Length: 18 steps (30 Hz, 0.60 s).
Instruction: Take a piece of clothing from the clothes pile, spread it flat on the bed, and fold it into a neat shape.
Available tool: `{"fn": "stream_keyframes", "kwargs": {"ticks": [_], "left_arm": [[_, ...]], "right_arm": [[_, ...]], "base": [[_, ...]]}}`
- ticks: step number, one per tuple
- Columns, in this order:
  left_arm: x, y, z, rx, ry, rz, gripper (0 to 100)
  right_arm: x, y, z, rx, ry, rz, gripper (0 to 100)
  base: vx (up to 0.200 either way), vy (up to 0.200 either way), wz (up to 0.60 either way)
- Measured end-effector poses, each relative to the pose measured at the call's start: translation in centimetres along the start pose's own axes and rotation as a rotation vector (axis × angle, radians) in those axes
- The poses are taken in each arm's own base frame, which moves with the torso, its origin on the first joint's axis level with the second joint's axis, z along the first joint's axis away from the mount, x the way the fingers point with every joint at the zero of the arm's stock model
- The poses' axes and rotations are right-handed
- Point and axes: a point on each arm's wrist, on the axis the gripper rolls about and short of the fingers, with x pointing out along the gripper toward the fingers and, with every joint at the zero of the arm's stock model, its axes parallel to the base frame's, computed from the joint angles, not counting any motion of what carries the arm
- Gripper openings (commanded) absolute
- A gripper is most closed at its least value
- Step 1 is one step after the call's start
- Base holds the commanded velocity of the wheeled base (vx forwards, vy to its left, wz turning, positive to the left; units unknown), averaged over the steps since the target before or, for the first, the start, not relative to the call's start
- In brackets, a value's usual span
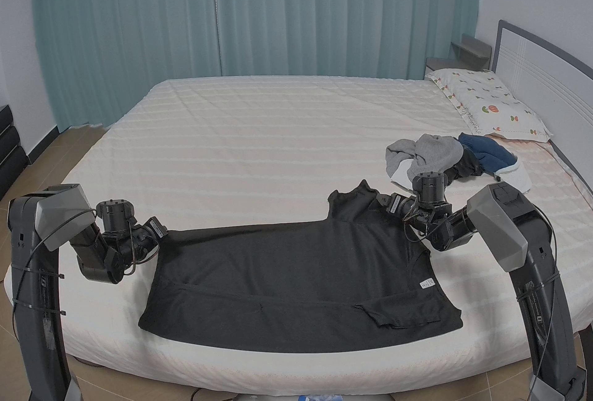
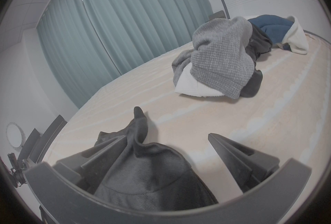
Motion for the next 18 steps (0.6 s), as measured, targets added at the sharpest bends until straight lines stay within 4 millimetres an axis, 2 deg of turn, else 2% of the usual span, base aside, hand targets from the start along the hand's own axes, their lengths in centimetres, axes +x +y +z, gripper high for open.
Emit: {"fn": "stream_keyframes", "kwargs": {"ticks": [11,12,18], "left_arm": [[0.0,0.0,0.0,-0.001,0.001,0.003,0],[0.0,0.0,0.0,-0.001,0.001,0.003,0],[0.0,0.1,0.0,0.000,0.000,0.003,0]], "right_arm": [[0.6,-0.7,-1.5,0.011,0.023,-0.013,100],[0.6,-0.7,-1.6,0.011,0.024,-0.014,0],[0.6,-0.9,-1.8,0.011,0.033,-0.021,0]], "base": [[0.000,0.000,0.00],[0.000,0.000,0.00],[0.000,0.000,0.00]]}}
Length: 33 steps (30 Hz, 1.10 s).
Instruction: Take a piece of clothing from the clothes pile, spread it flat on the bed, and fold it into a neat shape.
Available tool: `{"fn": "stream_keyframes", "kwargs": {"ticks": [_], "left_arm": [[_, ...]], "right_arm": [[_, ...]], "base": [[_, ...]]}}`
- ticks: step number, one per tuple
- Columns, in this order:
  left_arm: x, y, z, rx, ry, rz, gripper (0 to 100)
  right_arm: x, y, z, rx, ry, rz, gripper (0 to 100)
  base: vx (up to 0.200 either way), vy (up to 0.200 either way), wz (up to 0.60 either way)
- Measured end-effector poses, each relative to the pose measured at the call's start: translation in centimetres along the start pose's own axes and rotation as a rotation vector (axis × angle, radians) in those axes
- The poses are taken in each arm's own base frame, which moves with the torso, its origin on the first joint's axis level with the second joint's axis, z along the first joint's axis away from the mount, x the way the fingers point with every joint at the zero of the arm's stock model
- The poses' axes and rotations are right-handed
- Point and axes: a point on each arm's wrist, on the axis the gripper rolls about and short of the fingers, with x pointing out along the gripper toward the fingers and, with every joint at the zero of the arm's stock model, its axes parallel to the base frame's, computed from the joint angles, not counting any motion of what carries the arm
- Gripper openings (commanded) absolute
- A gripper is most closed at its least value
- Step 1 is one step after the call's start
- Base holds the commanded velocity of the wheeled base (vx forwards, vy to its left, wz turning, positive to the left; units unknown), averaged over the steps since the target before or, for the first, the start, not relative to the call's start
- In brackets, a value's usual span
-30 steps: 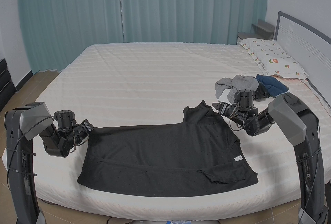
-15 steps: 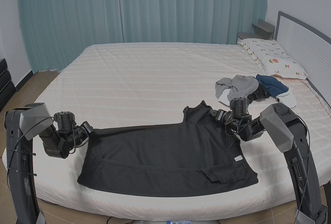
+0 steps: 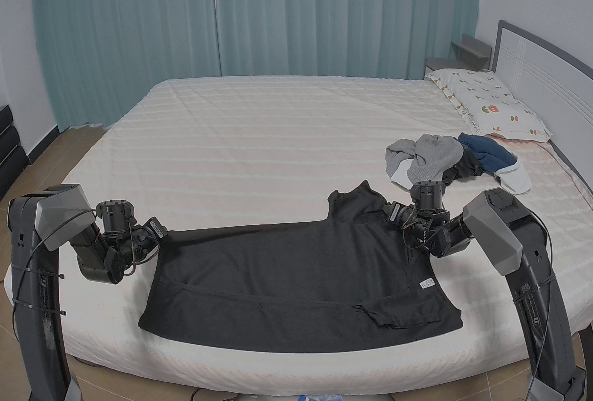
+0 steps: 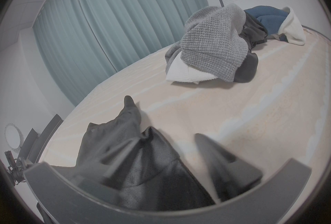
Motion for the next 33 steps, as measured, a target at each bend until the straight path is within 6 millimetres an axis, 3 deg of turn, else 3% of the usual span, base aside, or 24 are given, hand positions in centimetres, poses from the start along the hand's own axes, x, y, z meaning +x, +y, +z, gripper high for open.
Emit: {"fn": "stream_keyframes", "kwargs": {"ticks": [14,33], "left_arm": [[-0.2,-0.1,0.1,0.003,-0.004,0.001,0],[-2.1,-0.8,0.9,0.024,-0.050,-0.023,0]], "right_arm": [[-0.6,0.4,1.3,0.007,-0.065,0.010,0],[-2.5,0.7,2.7,0.014,-0.123,0.020,0]], "base": [[0.000,0.000,0.00],[0.000,0.000,0.00]]}}
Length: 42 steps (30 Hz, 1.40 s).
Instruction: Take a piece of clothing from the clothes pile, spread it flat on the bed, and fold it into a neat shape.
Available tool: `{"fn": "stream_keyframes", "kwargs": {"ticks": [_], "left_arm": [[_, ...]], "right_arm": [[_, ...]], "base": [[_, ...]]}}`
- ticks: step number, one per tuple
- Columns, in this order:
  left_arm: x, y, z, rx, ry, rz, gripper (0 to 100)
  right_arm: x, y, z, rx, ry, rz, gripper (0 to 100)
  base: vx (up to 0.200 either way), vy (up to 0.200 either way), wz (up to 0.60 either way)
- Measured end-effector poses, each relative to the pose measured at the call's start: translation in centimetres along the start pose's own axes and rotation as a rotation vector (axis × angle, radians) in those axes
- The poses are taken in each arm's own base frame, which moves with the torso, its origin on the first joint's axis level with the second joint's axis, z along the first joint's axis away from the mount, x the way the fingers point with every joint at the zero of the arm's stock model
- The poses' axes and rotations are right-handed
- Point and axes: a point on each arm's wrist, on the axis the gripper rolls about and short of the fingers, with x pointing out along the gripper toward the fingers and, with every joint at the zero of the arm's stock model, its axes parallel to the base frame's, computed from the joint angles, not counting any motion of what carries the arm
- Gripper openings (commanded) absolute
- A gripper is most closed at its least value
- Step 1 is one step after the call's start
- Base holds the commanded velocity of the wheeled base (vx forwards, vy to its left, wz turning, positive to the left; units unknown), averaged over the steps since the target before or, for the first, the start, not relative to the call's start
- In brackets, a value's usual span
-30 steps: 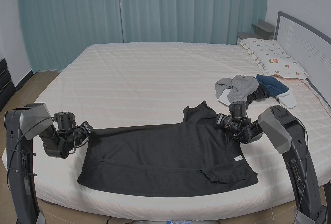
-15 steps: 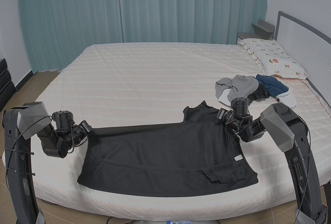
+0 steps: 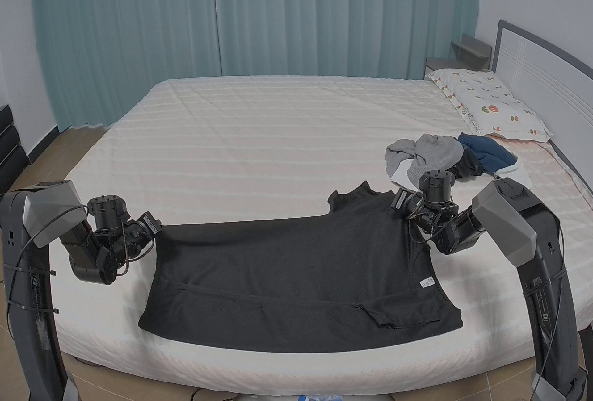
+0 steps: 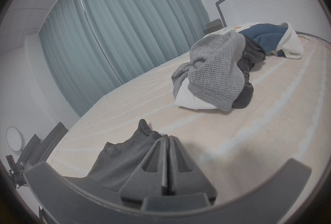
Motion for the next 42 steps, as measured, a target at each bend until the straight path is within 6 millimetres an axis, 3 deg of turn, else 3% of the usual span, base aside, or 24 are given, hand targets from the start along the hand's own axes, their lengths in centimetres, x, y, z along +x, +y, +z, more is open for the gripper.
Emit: {"fn": "stream_keyframes", "kwargs": {"ticks": [17,24,42], "left_arm": [[-1.0,-0.3,0.7,0.013,-0.005,-0.011,0],[-1.3,-0.4,1.2,0.018,-0.021,-0.015,0],[-1.5,-0.3,1.7,0.021,-0.047,-0.040,0]], "right_arm": [[-3.7,-0.9,1.4,0.048,0.091,0.051,0],[-3.7,-0.4,2.5,0.059,0.009,0.091,0],[-3.7,-0.8,1.7,0.058,0.028,0.070,0]], "base": [[0.000,0.000,0.00],[0.000,0.000,0.00],[0.000,0.000,0.00]]}}
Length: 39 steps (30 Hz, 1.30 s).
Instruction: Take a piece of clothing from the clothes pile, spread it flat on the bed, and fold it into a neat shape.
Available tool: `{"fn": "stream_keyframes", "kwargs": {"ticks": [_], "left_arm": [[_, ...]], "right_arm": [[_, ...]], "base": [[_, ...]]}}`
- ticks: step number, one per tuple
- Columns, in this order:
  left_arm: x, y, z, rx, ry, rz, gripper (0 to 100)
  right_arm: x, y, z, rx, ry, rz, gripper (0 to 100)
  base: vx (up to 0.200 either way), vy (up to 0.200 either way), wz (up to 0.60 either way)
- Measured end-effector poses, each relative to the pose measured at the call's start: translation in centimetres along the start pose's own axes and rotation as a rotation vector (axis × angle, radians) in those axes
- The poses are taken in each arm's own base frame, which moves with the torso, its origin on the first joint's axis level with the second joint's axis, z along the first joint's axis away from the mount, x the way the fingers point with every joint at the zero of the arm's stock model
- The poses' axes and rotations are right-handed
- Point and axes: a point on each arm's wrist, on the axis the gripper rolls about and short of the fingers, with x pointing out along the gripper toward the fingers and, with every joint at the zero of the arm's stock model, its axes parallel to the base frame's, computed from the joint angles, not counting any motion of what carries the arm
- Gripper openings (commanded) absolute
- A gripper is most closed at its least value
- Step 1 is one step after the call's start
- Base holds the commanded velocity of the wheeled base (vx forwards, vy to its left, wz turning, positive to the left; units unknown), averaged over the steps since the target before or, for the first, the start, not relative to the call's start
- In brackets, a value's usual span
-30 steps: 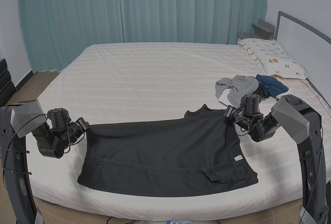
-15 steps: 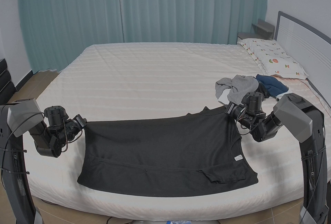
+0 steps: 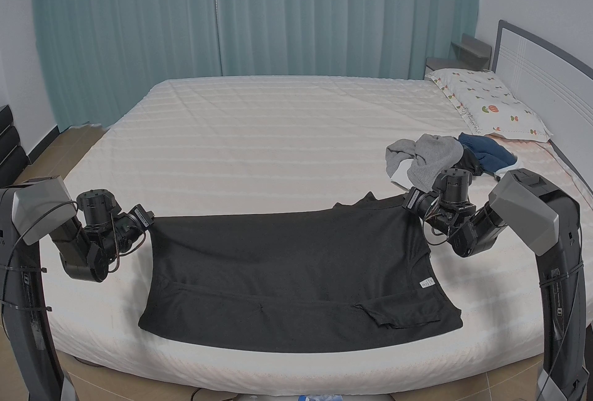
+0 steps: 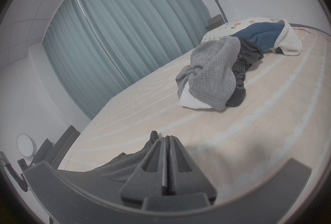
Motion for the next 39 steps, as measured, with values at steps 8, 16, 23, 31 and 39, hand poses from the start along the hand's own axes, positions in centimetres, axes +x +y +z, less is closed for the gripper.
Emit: {"fn": "stream_keyframes", "kwargs": {"ticks": [8,16,23,31,39], "left_arm": [[-1.2,0.0,0.3,-0.003,0.043,-0.051,0],[-1.9,-0.1,0.8,0.033,0.043,-0.054,0],[-2.5,0.2,0.6,0.058,0.077,-0.079,0],[-3.3,0.3,1.1,0.056,0.084,-0.103,0],[-4.2,0.6,0.4,0.161,0.134,-0.139,0]], "right_arm": [[-1.1,-0.1,0.1,-0.001,0.029,-0.005,0],[-3.0,0.0,-0.1,-0.010,0.102,0.024,0],[-4.4,-0.1,0.2,-0.017,0.127,0.031,0],[-5.9,-0.5,0.7,-0.008,0.159,0.048,0],[-7.3,-1.0,-0.1,-0.045,0.218,0.050,0]], "base": [[0.000,0.000,0.00],[0.000,0.000,0.00],[0.000,0.000,0.00],[0.000,0.000,0.00],[0.000,0.000,0.00]]}}
